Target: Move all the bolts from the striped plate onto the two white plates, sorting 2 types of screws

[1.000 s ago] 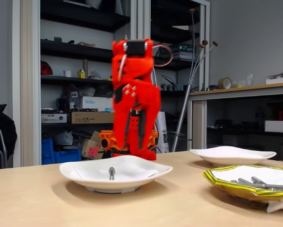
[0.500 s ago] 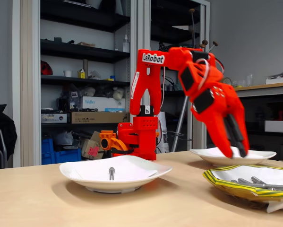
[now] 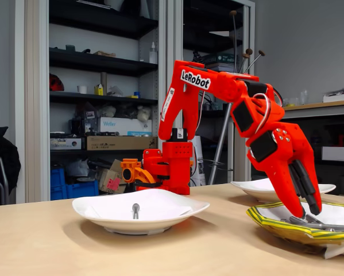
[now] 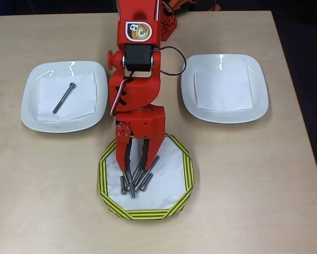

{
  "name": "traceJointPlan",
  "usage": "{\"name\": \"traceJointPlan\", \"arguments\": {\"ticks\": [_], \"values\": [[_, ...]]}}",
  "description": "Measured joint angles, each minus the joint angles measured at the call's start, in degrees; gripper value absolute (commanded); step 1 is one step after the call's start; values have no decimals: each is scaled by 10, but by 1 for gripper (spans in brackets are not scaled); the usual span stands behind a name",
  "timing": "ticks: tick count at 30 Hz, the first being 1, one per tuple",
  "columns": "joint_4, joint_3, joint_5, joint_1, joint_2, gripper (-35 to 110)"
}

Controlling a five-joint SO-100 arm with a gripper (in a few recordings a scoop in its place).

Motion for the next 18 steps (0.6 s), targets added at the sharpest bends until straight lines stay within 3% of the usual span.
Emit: {"name": "traceJointPlan", "arguments": {"ticks": [18], "values": [[2,-35,-10,27,-52,0]]}}
